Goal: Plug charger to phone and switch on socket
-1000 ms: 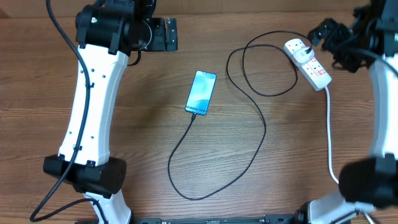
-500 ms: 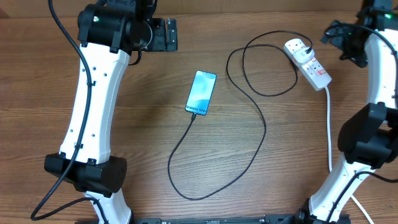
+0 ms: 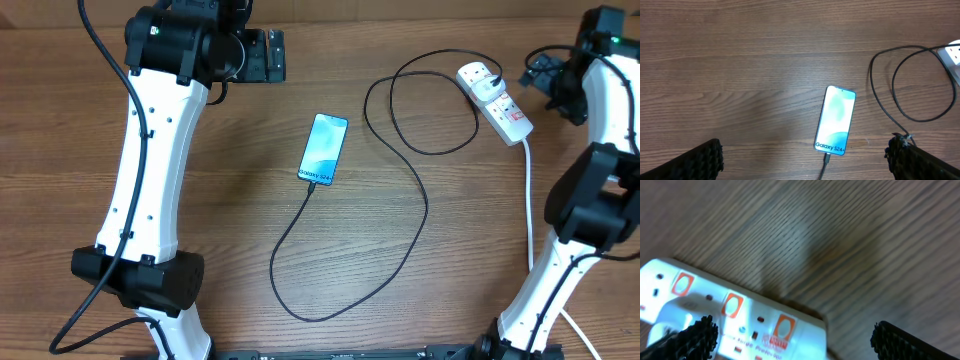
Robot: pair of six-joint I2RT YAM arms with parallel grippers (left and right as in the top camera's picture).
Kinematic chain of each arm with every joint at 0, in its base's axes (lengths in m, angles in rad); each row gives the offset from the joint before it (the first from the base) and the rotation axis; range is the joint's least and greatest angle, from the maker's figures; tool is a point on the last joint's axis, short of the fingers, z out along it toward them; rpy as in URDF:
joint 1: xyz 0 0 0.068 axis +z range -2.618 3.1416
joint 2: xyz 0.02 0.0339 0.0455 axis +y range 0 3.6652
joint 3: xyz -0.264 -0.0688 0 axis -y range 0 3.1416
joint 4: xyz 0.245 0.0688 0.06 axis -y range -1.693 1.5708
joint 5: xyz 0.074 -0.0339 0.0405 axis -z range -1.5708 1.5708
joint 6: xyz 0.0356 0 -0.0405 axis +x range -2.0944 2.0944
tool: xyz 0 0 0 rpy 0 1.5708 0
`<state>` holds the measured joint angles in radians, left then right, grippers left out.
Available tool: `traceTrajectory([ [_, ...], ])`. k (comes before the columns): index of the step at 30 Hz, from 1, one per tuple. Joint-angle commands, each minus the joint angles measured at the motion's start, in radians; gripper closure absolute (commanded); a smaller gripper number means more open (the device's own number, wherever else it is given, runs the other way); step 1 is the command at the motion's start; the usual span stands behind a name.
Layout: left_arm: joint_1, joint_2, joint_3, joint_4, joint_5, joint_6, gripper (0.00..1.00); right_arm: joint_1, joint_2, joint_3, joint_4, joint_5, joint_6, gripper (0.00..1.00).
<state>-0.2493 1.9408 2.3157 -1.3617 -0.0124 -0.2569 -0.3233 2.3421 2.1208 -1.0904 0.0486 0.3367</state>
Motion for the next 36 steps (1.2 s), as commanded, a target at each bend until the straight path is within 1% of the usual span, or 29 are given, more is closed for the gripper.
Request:
traceTrajectory([
  [1,-0.006,0.008,-0.003,0.001,-0.013,-0.013,0.00,0.004,0.024,0.023,0.021,0.002,0.039,0.00],
  [4,-0.006,0.008,-0.003,0.001,-0.013,-0.013,0.00,0.004,0.042,0.021,0.033,-0.008,0.061,0.00],
  [12,-0.006,0.008,-0.003,0.001,-0.013,-0.013,0.00,0.009,0.049,-0.024,0.080,-0.027,0.060,0.00],
  [23,-0.006,0.008,-0.003,0.001,-0.013,-0.013,0.00,0.009,0.085,-0.040,0.087,-0.032,0.061,0.00],
  [31,-0.006,0.008,-0.003,0.001,-0.013,-0.013,0.00,0.009,0.124,-0.040,0.087,-0.138,0.061,0.00],
  [36,-0.006,0.008,-0.003,0.001,-0.013,-0.013,0.00,0.009,0.124,-0.040,0.072,-0.148,0.060,0.00],
])
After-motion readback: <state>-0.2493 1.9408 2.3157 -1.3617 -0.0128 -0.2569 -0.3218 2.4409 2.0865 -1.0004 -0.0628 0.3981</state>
